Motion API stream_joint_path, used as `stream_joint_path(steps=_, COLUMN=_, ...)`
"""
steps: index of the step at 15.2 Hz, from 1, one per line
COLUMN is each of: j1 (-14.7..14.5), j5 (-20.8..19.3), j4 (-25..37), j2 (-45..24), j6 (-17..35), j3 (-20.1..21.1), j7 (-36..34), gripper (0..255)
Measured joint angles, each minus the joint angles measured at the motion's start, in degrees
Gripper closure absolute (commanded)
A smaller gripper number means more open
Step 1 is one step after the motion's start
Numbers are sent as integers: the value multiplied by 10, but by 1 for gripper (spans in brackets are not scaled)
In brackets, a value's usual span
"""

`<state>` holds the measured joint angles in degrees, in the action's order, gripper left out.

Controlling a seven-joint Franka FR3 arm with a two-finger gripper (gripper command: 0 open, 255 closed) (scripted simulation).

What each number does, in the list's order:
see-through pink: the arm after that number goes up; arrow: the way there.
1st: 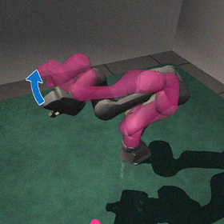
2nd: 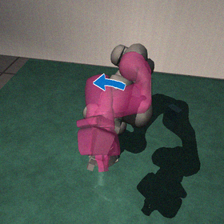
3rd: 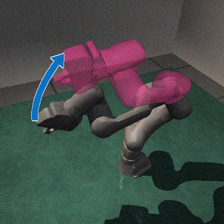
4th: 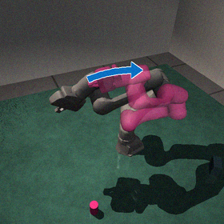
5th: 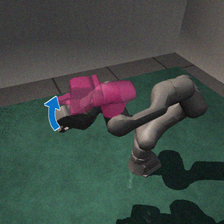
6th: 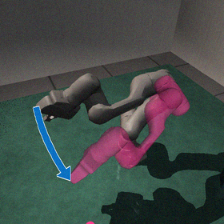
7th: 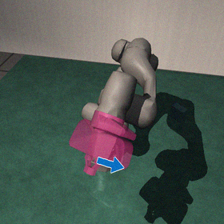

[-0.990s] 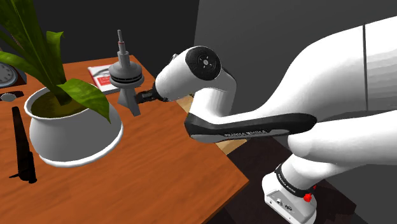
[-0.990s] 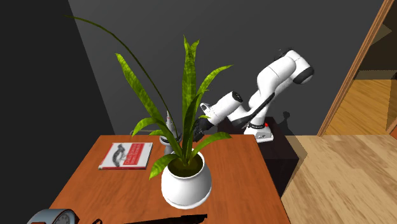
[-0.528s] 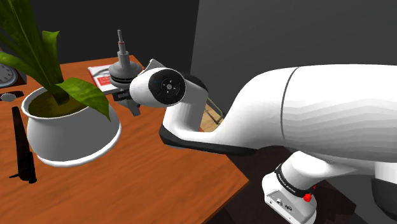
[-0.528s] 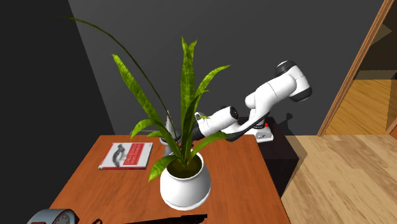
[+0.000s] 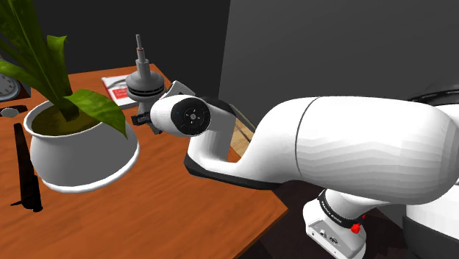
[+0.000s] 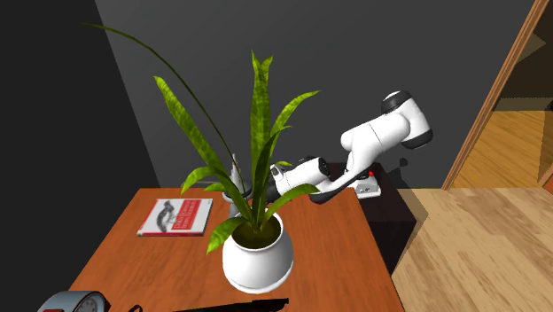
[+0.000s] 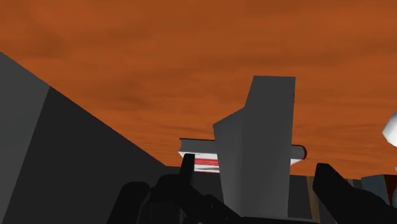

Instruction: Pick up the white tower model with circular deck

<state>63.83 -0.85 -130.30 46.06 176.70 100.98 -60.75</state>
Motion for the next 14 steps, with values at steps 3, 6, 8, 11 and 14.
stream_joint_path(steps=3, j1=5, j5=-2, j4=5, j2=1, j6=2, j3=9, j7=1, gripper=255)
stream_joint_path(steps=6, j1=6, j5=-2, j4=5, j2=1, j6=3, j3=10, j7=1, gripper=255)
stream_joint_path(steps=8, j1=6, j5=-2, j4=5, j2=1, j6=3, j3=10, j7=1, gripper=255)
stream_joint_path(steps=11, j1=-1, j5=-2, j4=3, j2=-1, j6=-1, j3=5, j7=2, gripper=255)
stream_joint_path(steps=14, j1=-14, j5=-6, j4=4, j2=-10, j6=-14, j3=-10, j7=10, gripper=255)
